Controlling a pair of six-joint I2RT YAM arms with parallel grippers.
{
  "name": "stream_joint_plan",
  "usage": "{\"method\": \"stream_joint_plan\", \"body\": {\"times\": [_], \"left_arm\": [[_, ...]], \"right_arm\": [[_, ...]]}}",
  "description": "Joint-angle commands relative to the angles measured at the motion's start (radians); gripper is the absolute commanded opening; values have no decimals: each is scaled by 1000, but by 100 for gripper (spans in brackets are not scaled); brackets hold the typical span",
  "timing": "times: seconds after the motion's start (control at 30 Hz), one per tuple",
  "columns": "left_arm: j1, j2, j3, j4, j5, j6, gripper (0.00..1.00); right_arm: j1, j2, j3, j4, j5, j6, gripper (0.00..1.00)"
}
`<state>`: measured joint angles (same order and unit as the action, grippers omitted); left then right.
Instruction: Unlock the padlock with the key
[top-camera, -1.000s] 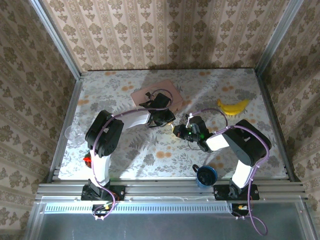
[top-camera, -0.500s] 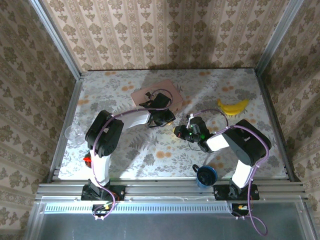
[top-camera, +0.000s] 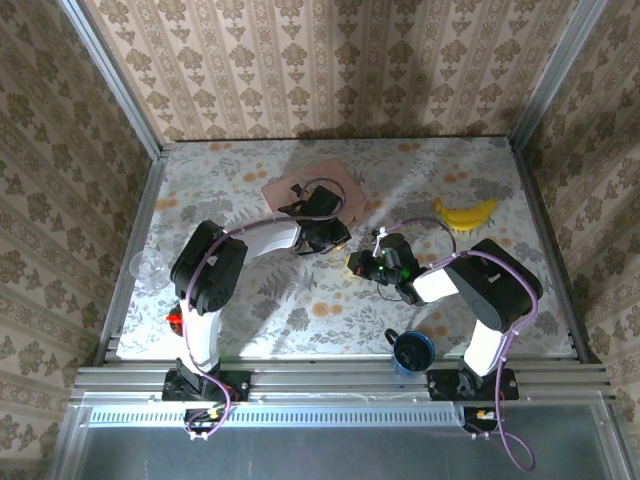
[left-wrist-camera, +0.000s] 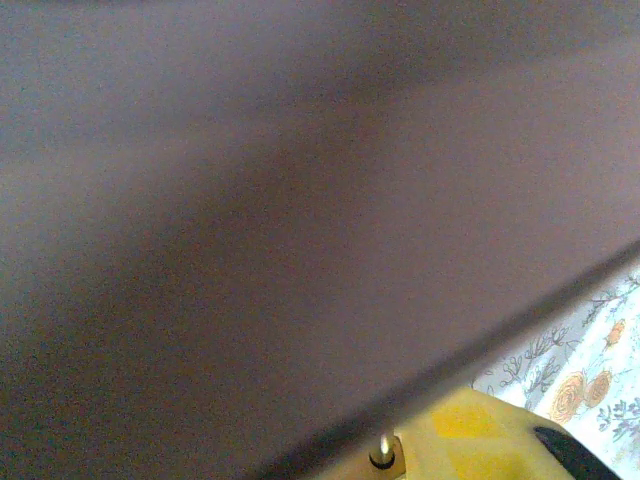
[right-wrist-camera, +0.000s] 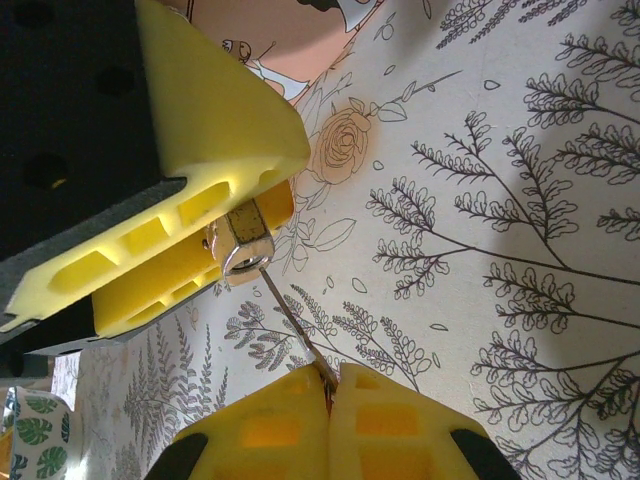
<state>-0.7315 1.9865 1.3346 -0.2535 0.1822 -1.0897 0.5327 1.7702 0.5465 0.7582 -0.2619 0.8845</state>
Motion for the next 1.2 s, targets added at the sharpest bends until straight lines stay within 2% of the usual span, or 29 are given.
{"method": "stream_joint_plan", "body": {"times": [0.0,1.17], "left_arm": [[-5,7,-17,-13,91,-39,0],[-12,6,-21,-11,100,-34,0]], "right_arm": [[0,-6,20,-19,4,-30,0],[10,4,67,-37,18,-44,0]]}}
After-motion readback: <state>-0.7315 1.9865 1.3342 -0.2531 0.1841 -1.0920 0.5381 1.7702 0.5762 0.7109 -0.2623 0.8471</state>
